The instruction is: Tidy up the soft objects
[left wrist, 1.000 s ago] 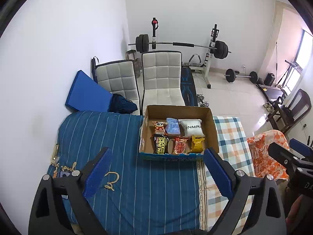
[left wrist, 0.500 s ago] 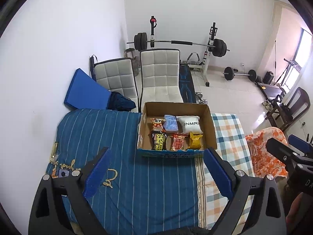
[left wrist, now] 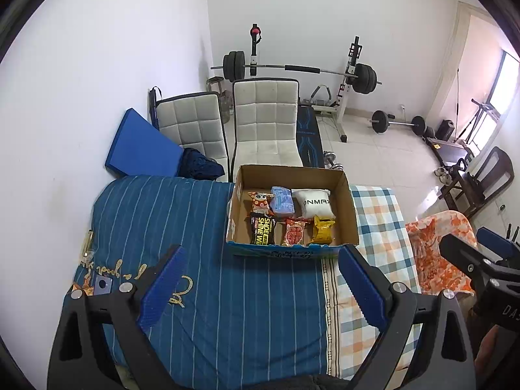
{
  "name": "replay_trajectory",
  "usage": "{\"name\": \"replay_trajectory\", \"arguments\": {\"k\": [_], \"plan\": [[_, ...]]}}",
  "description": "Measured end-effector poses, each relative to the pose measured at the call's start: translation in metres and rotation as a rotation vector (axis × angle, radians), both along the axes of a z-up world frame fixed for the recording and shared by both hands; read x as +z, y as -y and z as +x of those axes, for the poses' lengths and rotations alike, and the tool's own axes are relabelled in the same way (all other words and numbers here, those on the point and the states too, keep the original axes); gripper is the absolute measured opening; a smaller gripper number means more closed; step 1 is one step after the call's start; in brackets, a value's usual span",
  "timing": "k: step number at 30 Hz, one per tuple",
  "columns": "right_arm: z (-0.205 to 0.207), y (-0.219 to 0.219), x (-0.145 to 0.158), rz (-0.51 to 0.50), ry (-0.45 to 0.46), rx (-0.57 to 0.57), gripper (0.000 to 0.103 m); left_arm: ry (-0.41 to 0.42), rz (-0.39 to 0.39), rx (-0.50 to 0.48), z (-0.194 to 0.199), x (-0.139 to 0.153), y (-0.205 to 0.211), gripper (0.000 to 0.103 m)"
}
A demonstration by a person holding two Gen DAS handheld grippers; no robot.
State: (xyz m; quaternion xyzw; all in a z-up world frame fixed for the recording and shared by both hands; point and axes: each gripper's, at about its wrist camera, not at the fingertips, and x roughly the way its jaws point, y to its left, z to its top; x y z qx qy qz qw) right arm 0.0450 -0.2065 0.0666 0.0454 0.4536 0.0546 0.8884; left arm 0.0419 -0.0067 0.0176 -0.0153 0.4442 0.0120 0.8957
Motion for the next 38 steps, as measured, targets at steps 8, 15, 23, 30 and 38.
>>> {"name": "replay_trajectory", "arguments": {"k": [8,15,23,30,38], "plan": [[-0.006,-0.001,-0.003,0.000,0.003,0.002,0.103,0.012,0.002,0.001,-0.003,0.003,0.004,0.096],[-0.011,0.000,-0.003,-0.007,0.007,0.001,0.103,0.010,0.004,-0.001,-0.006,0.003,0.006,0.096],[-0.014,0.000,-0.003,-0.005,0.010,-0.001,0.103,0.011,0.007,-0.004,-0.007,0.004,0.009,0.096],[-0.015,0.000,-0.003,-0.010,0.012,-0.002,0.103,0.007,0.006,-0.008,-0.007,0.005,0.010,0.096],[-0.015,0.002,-0.001,-0.005,0.010,0.001,0.103,0.024,0.007,-0.008,-0.007,0.009,0.012,0.096]]}}
